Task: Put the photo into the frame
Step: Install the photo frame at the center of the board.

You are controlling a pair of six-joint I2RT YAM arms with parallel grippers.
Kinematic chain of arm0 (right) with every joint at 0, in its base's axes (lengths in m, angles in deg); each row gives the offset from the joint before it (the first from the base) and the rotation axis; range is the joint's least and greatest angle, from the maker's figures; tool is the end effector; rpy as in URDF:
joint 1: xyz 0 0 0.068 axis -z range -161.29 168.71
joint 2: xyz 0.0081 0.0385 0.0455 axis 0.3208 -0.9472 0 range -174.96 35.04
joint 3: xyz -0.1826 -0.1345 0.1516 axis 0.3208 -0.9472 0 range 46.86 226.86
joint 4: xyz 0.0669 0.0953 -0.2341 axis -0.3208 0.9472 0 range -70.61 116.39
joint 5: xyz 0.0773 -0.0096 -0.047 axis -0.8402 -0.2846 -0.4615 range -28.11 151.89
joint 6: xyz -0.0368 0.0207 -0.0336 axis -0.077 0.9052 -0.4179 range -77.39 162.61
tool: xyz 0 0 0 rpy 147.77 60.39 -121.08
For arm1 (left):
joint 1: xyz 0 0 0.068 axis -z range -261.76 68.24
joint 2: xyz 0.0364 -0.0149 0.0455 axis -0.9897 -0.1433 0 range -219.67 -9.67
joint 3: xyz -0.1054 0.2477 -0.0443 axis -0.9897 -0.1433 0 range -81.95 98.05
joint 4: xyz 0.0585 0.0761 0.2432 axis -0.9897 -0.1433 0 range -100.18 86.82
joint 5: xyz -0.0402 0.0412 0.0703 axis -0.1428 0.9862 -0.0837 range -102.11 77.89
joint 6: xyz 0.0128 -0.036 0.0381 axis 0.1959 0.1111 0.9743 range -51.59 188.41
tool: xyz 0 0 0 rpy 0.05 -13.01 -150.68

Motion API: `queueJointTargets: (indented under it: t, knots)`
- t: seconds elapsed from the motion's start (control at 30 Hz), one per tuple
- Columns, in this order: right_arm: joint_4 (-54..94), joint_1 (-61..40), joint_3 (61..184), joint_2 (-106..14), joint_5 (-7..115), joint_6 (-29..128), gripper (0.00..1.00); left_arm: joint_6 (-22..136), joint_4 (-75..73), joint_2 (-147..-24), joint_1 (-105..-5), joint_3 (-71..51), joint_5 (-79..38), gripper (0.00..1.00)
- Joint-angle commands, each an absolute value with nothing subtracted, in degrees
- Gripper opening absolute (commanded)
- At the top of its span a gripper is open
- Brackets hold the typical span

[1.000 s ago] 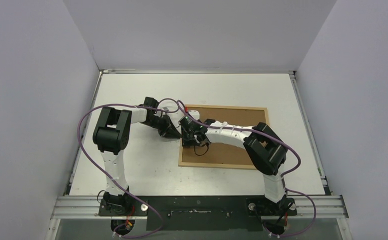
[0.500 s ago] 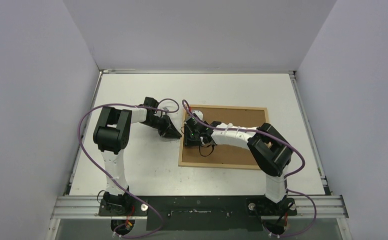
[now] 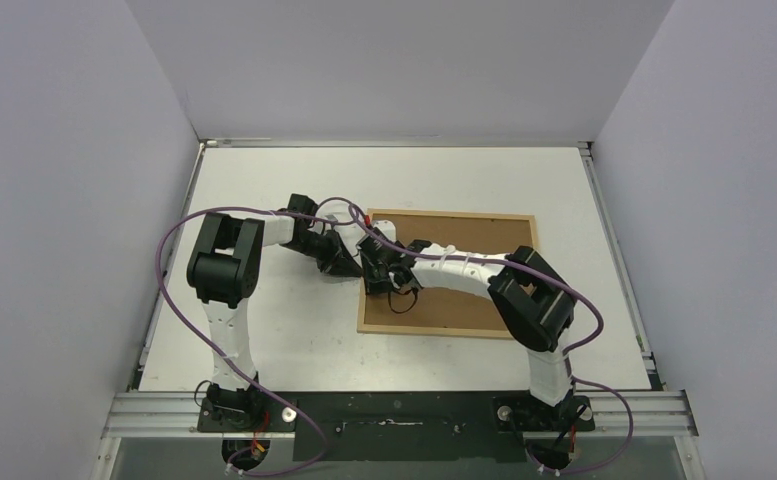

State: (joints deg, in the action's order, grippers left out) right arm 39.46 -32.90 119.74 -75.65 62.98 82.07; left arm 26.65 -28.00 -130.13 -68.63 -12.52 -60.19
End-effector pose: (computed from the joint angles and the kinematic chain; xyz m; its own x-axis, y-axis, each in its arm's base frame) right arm 0.2502 0.3146 0.1647 -0.9002 -0.1129 -0.4206 -0.2660 0.9073 0.3256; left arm 0.3625 -0.1118 0.0935 -0.9235 -0.2414 0.2981 -0.3834 0.6013 -0.7010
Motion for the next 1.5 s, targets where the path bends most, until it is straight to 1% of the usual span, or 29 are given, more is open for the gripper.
queueJointTargets:
  t: [0.0,0.13,0.33,0.47,0.77,1.03,1.23,1.37,1.47]
  knots:
    - [51.1,-34.7,119.8,-83.1,69.7,82.2,0.29,29.9,-32.8,-134.4,-68.0,-14.9,-47.0,0.07]
    - [54.0,-35.6,122.4,-84.8,71.7,83.2,0.25,29.9,-32.8,-134.4,-68.0,-14.9,-47.0,0.06]
    - [55.0,-35.8,122.7,-85.5,72.1,83.2,0.23,29.9,-32.8,-134.5,-68.0,-14.9,-47.1,0.06]
    - [56.4,-35.8,123.1,-86.3,72.1,83.6,0.2,29.9,-32.8,-134.6,-68.0,-14.9,-47.1,0.06]
    - [58.2,-36.1,124.9,-88.0,72.1,84.0,0.19,29.9,-32.9,-134.7,-68.0,-14.9,-47.1,0.06]
    - [62.0,-36.9,129.3,-91.3,73.4,84.2,0.2,29.9,-33.0,-134.5,-68.4,-14.5,-47.6,0.06]
    - [67.9,-37.1,133.1,-95.3,74.0,84.7,0.21,28.5,-30.4,-133.4,-70.2,-14.8,-52.3,0.07]
    - [64.2,-37.1,133.1,-91.6,74.6,84.1,0.25,27.8,-29.2,-132.2,-71.3,-14.2,-55.9,0.1]
    - [59.1,-36.0,133.6,-85.4,75.0,83.5,0.33,26.9,-28.5,-131.0,-72.3,-13.6,-57.9,0.16]
